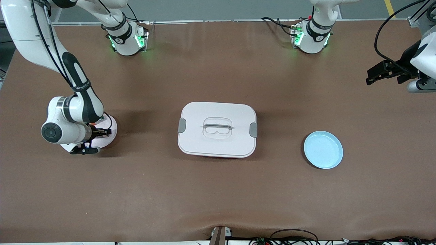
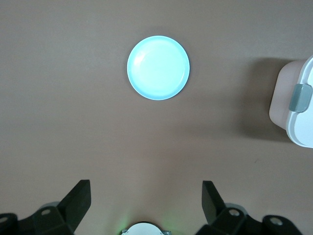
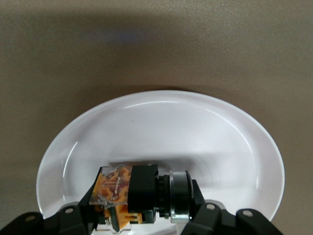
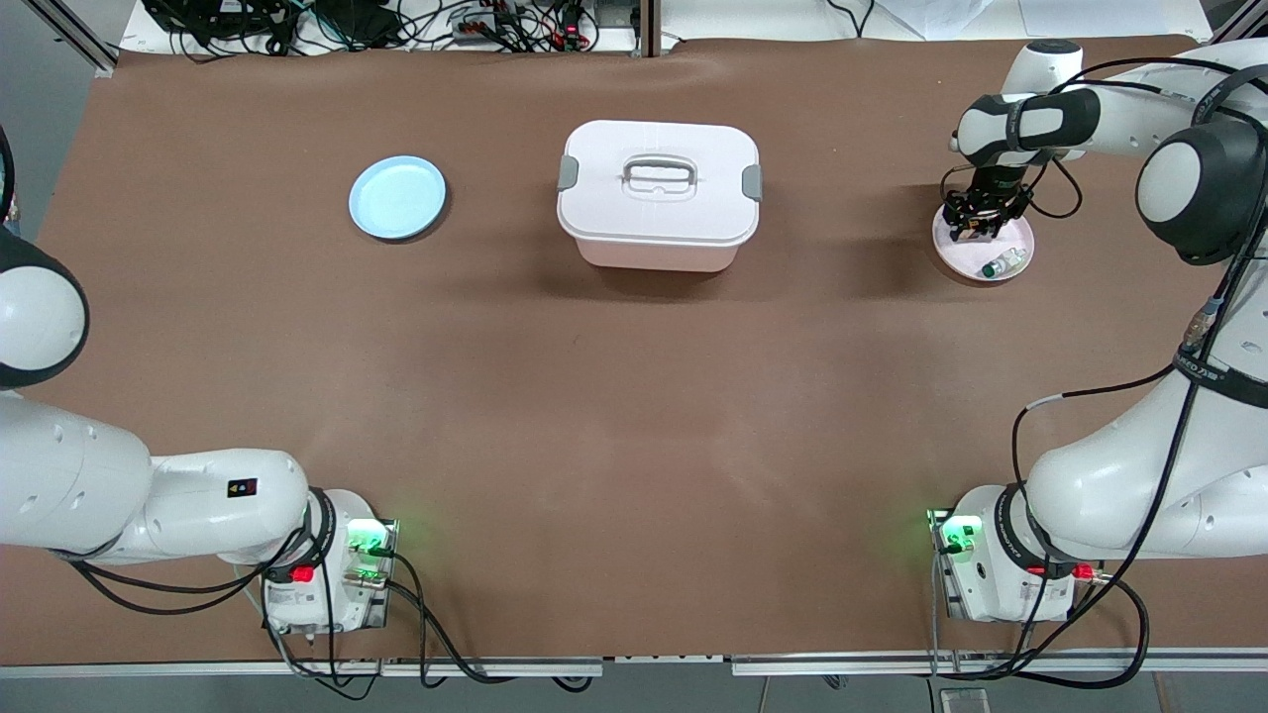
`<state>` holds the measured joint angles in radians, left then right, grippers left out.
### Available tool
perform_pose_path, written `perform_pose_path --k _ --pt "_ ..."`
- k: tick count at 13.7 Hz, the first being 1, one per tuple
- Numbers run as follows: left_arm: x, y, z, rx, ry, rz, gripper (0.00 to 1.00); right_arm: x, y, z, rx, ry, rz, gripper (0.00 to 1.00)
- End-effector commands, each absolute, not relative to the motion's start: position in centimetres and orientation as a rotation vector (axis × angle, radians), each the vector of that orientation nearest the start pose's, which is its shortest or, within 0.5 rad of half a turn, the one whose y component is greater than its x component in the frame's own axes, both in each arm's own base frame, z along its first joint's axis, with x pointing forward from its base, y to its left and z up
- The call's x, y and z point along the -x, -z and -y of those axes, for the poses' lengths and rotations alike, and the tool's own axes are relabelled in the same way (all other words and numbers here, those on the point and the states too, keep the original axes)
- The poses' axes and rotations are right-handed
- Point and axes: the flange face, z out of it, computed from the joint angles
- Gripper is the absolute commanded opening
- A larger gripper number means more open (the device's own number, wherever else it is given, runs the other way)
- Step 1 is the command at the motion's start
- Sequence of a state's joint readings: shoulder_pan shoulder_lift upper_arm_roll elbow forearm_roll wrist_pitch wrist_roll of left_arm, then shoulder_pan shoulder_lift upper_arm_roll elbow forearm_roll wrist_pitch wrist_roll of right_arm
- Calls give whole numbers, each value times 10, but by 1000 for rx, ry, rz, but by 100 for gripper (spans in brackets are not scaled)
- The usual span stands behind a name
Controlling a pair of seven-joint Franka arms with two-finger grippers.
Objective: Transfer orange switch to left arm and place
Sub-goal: 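Lift the switch with the right gripper away from the plate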
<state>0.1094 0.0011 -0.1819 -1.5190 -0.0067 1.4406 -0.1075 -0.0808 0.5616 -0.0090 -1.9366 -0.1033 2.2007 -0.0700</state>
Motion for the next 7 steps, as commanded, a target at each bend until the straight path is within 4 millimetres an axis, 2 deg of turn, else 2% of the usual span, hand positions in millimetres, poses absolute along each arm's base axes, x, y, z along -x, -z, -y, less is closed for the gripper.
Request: perform_pose_path --k 1,2,5,7 --pt "-541 -640 41 3115 -95 24 100 -581 -170 60 3163 -495 131 33" --pt "-541 -640 43 3116 -97 19 100 -581 -171 60 3162 -498 133 28" --pt "-540 -642 44 3115 -90 17 100 -581 -178 58 3157 -534 133 28" --pt "-540 -643 47 3115 -85 10 100 -585 -202 56 3156 -561 129 28"
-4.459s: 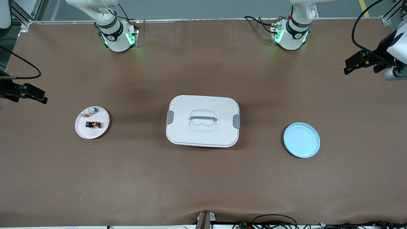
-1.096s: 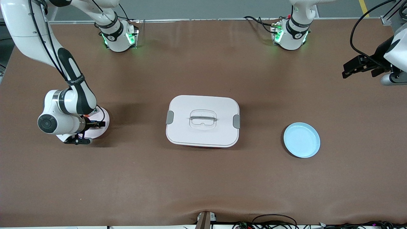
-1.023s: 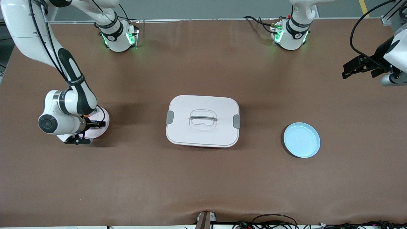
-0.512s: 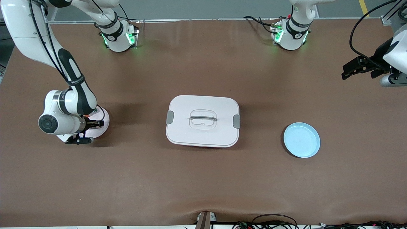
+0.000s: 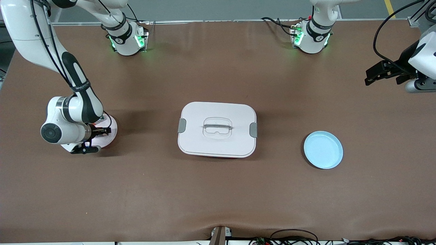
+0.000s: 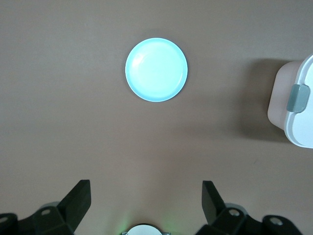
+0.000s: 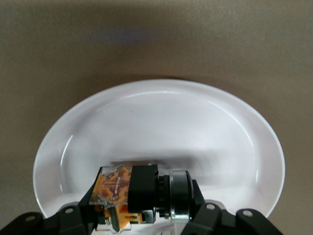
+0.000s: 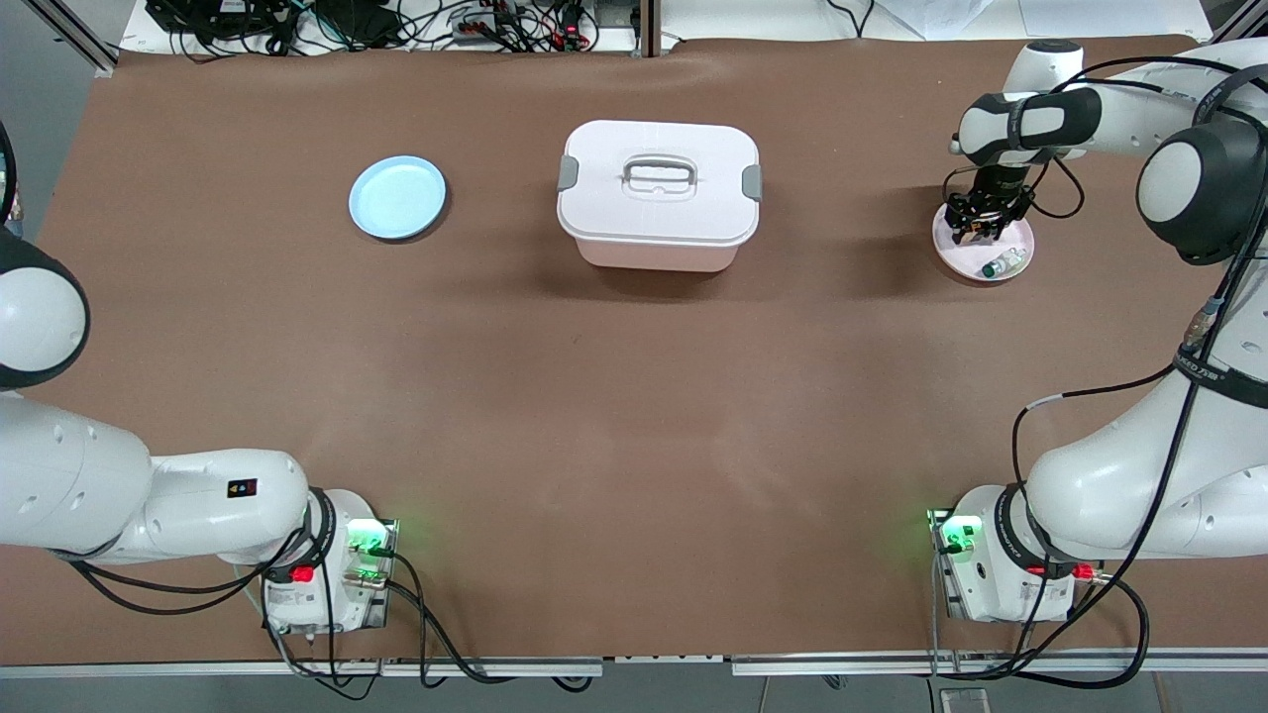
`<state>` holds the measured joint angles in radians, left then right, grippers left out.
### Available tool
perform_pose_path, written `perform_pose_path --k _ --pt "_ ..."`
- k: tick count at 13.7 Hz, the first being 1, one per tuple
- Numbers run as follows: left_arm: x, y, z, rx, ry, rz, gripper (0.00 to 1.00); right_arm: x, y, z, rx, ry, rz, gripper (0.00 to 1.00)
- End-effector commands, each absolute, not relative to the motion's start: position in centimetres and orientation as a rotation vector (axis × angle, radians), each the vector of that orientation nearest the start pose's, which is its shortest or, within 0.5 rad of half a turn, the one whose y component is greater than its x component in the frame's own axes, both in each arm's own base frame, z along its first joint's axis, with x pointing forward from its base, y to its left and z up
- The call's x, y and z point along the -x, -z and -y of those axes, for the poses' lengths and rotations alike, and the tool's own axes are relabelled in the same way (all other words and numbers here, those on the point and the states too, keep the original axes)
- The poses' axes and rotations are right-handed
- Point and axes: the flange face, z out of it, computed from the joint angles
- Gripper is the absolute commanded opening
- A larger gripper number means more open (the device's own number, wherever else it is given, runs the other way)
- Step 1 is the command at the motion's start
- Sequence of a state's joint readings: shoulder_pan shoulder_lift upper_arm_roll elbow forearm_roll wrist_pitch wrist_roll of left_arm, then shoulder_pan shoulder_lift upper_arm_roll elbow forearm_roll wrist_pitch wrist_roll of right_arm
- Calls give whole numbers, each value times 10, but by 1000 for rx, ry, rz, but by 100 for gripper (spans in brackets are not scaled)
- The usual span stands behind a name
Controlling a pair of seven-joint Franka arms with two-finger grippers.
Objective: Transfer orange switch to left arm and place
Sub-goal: 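Lift the switch with the right gripper away from the plate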
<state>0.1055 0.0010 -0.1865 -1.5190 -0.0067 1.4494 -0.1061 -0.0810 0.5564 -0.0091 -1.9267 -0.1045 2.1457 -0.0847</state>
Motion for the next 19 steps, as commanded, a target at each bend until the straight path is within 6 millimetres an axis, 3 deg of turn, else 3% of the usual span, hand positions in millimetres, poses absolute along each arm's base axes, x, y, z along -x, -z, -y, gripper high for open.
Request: perform_pose_path --k 1,3,7,10,13,15,18,19 --pt "-542 -640 49 3103 -92 2 100 -589 -219 56 3160 -555 124 28" --pt "-542 -638 57 3094 -92 -16 100 -592 -253 52 3158 -578 109 28" --pt "-544 -634 58 3096 -109 0 100 -587 -328 27 3160 -606 97 25" --pt "-547 -630 56 3117 -123 0 100 -586 -382 -9 3115 -667 -32 24" --pt "-549 -627 60 3114 -132 -19 100 -586 -422 -34 3004 -728 -86 21" --pt "-550 -625 61 3115 -134 -26 100 -586 -451 -60 2982 -756 -178 21" --pt "-551 -624 63 3113 -139 -36 100 -579 -492 -115 2946 -789 -295 21" --pt "-556 -613 65 3115 -170 -46 100 -575 -500 -137 2935 -797 -352 21"
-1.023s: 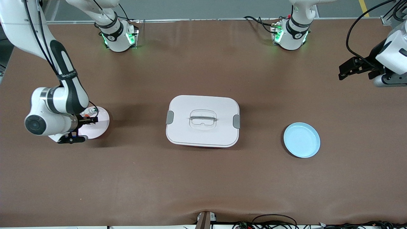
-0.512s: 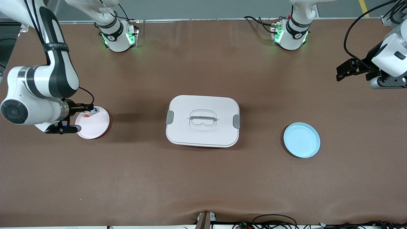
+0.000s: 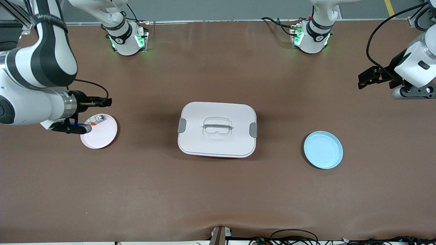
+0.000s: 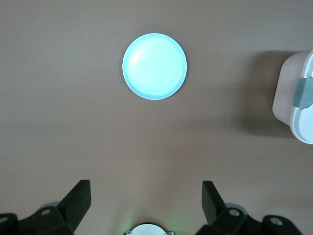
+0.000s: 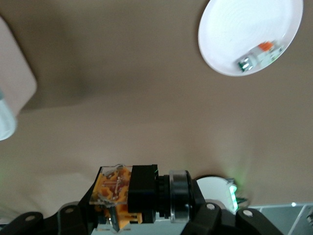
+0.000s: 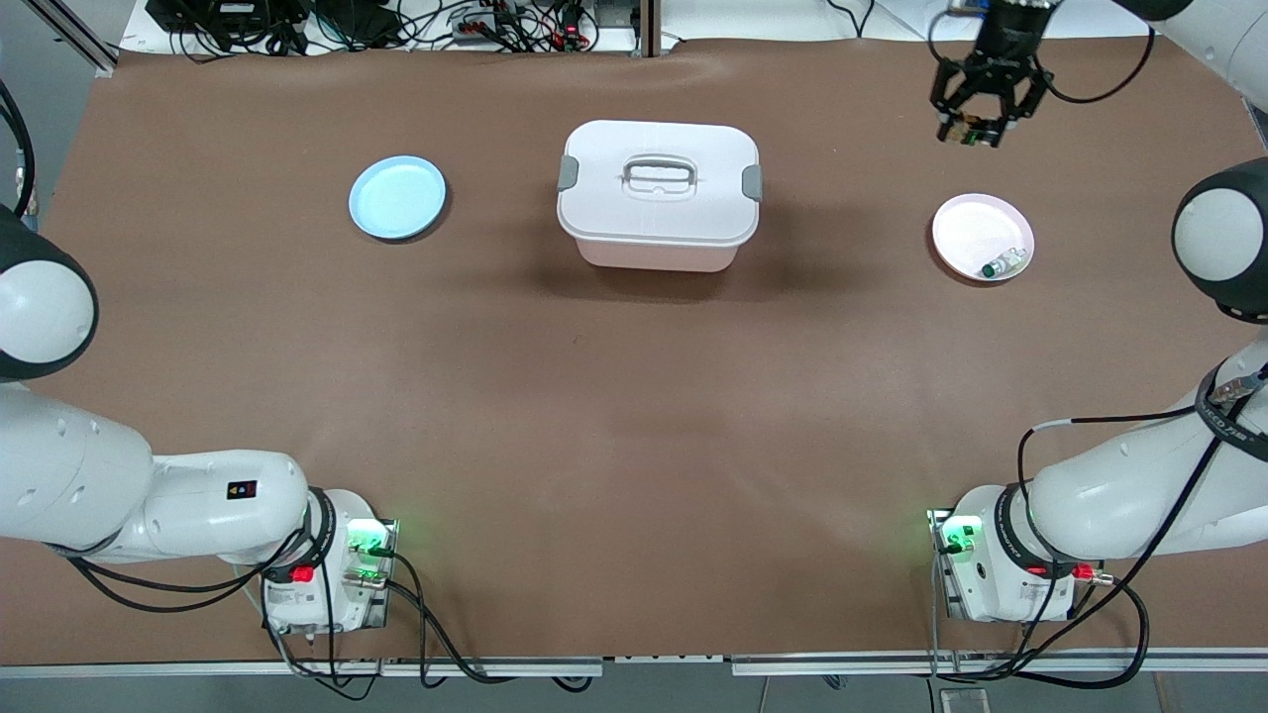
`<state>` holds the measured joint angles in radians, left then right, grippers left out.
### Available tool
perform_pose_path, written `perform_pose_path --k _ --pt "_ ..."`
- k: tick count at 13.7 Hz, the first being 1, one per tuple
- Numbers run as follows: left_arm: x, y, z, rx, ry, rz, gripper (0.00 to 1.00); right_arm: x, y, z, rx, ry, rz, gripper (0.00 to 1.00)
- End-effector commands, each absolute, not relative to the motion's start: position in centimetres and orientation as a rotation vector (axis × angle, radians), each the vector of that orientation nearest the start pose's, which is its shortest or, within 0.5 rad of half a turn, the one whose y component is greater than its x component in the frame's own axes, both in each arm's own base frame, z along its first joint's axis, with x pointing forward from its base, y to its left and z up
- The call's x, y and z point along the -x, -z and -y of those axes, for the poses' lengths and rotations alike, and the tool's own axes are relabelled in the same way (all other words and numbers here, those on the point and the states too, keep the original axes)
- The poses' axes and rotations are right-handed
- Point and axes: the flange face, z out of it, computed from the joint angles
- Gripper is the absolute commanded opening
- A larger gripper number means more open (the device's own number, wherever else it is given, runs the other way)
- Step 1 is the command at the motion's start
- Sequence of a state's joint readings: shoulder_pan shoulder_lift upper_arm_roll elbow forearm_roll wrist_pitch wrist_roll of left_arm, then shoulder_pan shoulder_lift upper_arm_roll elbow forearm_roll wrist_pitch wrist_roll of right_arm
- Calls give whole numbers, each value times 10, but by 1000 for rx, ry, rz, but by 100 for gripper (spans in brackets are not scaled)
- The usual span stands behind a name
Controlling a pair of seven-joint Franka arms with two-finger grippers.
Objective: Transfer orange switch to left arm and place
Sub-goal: 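Lift the switch with the right gripper away from the plate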
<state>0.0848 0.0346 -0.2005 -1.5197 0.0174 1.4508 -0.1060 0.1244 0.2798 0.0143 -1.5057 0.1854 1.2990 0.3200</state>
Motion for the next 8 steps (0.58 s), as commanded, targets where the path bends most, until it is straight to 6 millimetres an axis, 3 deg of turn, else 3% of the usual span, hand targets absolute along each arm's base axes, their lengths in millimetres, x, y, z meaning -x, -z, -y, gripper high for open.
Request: perform_pose_path --k 1,6,8 --pt "-560 -606 66 3117 -189 -56 100 -571 -505 -157 2923 -805 -402 21" --pt "-561 -603 71 3115 -196 -70 100 -546 -532 -255 2725 -910 -683 21" --pt "-563 -598 71 3117 -208 -73 100 -538 -544 -299 2689 -866 -783 21"
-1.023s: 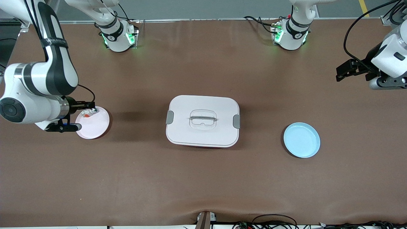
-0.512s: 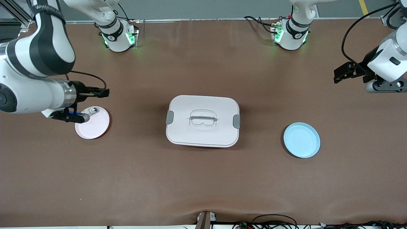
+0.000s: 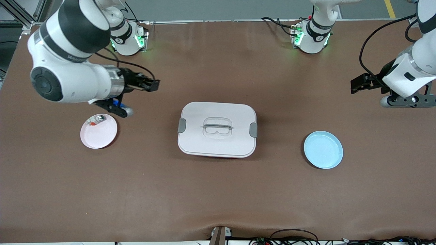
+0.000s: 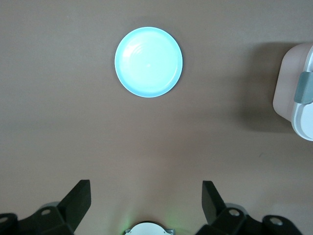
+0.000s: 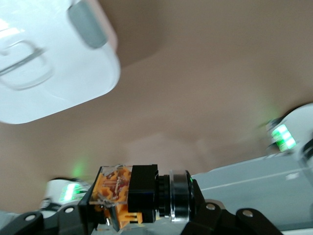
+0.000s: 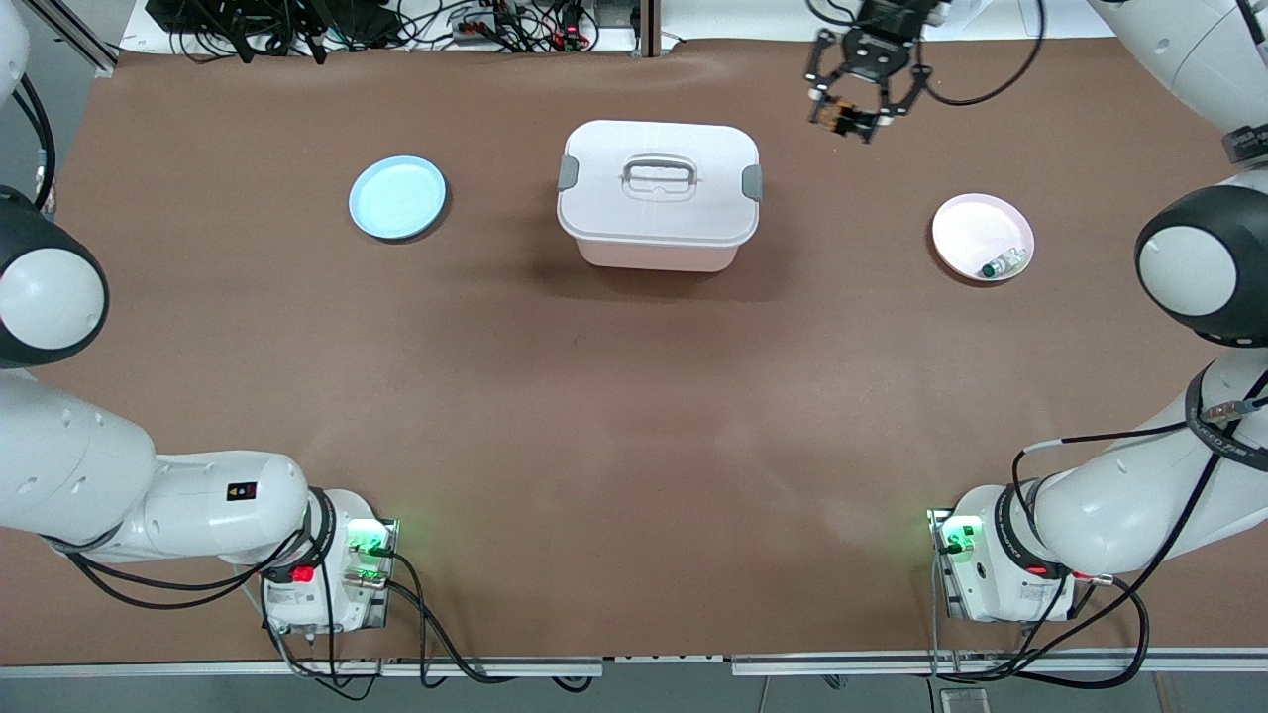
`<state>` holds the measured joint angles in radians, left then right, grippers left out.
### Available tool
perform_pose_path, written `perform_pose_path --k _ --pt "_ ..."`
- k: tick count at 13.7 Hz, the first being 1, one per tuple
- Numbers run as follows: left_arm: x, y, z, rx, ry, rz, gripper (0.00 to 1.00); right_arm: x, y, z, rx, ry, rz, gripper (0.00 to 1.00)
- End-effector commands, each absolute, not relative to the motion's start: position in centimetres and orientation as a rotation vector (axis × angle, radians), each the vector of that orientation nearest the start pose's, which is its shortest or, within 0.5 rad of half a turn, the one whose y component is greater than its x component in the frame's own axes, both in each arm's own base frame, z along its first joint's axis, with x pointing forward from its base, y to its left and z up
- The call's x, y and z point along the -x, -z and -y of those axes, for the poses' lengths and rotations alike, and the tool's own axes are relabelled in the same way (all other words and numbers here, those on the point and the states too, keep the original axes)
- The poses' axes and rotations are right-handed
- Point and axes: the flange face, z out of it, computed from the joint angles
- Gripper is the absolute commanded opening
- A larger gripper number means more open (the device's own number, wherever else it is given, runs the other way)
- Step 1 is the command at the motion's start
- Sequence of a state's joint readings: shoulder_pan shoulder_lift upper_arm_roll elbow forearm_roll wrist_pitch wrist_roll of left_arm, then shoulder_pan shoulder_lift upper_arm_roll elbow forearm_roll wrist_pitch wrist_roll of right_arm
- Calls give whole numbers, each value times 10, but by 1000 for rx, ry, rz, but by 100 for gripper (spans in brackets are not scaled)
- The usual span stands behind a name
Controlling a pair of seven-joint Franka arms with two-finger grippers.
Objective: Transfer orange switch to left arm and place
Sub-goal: 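Carry the switch above the box while the left gripper approaches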
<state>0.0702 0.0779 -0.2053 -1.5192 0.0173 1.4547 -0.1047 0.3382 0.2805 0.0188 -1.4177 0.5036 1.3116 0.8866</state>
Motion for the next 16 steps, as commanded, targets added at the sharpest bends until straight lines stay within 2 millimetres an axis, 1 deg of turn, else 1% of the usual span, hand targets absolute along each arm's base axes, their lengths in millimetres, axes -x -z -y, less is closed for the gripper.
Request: perform_pose_path --k 1,2,3,5,6,7,9,11,12,13,15,16 --pt "-565 -595 73 3119 -211 -78 100 -532 -545 -318 2685 -849 -821 21" --pt "-567 -593 75 3124 -205 -81 100 -528 -545 -336 2666 -832 -851 21" --pt "-567 -594 78 3136 -206 -89 100 -526 -549 -347 2633 -821 -872 20" --pt "-564 -598 92 3211 -216 -109 100 -526 -555 -361 2549 -819 -939 20" --pt "-563 -614 98 3277 -178 -116 100 -528 -556 -365 2511 -817 -980 21" --pt "-563 -626 105 3349 -160 -126 100 -527 -558 -372 2481 -819 -989 21" --pt "-563 -630 118 3496 -177 -136 100 -528 -564 -386 2383 -835 -1027 21" --pt "-567 -630 132 3574 -148 -148 100 -527 -560 -402 2327 -849 -1096 21" --pt "-565 -631 152 3587 -126 -192 100 -525 -559 -413 2299 -839 -1123 21" --pt "-566 -628 164 3609 -90 -207 100 -524 -558 -422 2268 -836 -1149 21" --pt "-566 -634 197 3677 28 -255 100 -523 -555 -439 2188 -854 -1185 21" --pt "-567 -637 208 3692 87 -267 97 -523 -553 -446 2150 -869 -1204 21"
